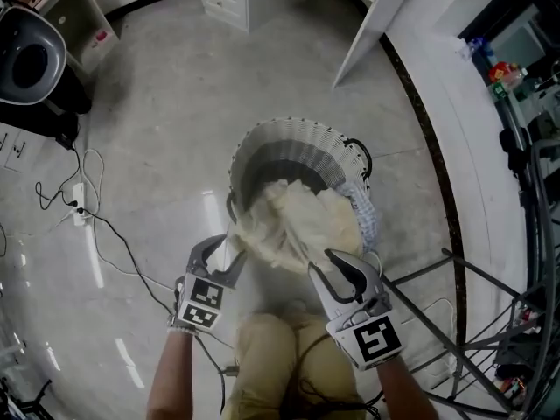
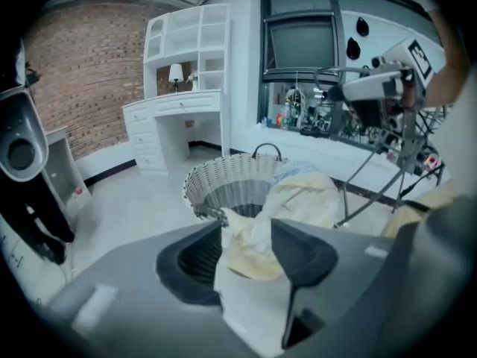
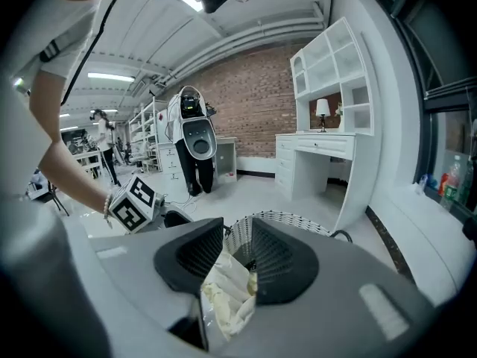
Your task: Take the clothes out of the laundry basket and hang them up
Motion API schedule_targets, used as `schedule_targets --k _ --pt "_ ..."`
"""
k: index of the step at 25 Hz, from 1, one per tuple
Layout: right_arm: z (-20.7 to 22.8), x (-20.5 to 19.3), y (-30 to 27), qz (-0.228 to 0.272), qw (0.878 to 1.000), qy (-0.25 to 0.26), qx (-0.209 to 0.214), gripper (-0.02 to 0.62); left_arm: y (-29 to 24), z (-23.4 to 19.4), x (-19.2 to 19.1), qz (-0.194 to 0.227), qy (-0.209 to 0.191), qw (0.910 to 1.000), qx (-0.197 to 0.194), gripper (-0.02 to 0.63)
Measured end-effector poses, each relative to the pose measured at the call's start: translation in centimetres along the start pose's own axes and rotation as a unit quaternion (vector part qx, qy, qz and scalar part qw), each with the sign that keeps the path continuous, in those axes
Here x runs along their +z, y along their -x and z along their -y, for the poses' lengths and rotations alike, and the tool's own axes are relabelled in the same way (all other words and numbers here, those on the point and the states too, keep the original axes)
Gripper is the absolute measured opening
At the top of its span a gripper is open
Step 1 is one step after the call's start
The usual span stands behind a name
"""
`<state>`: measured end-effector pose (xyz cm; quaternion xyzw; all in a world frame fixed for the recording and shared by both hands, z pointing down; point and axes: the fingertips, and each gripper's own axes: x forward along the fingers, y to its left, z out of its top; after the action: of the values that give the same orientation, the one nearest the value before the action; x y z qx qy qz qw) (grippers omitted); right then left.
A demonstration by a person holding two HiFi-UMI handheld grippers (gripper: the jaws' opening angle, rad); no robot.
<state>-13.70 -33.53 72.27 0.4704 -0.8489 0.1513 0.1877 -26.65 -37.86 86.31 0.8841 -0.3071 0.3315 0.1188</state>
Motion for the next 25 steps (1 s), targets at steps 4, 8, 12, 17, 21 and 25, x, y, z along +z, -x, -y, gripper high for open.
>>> schedule_targets --k 4,8,12,17,21,25 --pt "0.9 -1.4 -1.1 0.011 1.000 0.001 -0.005 0.106 -3.3 -0.7 -2.9 -0.021 -0.021 0.9995 0.012 0.198" --pt "1.5 -2.8 -1.6 0.011 1.000 0.009 -0.008 0.106 -5.0 -0.9 -3.8 -0.021 -0.050 0.9981 0.028 0.110" --pt "1.5 -2.6 -1.3 0.007 1.000 0.014 -0.010 0.106 -4.5 -0.6 -2.8 -0.017 -0.058 0.9976 0.034 0.039" --pt "1.3 0.7 0.0 0.001 1.000 0.005 -0.007 0.106 -1.2 0.2 0.8 -0.007 -0.046 0.9988 0.018 0.021" --pt "1.3 3.7 1.2 -0.002 1.000 0.005 -0.004 0.106 1.7 0.9 5.2 0.001 -0.052 0.9986 0.009 0.020" --pt "1.3 6.8 3.1 -0.001 1.000 0.008 -0.009 0.106 4.3 2.0 10.2 0.016 -0.070 0.9974 -0.005 0.020"
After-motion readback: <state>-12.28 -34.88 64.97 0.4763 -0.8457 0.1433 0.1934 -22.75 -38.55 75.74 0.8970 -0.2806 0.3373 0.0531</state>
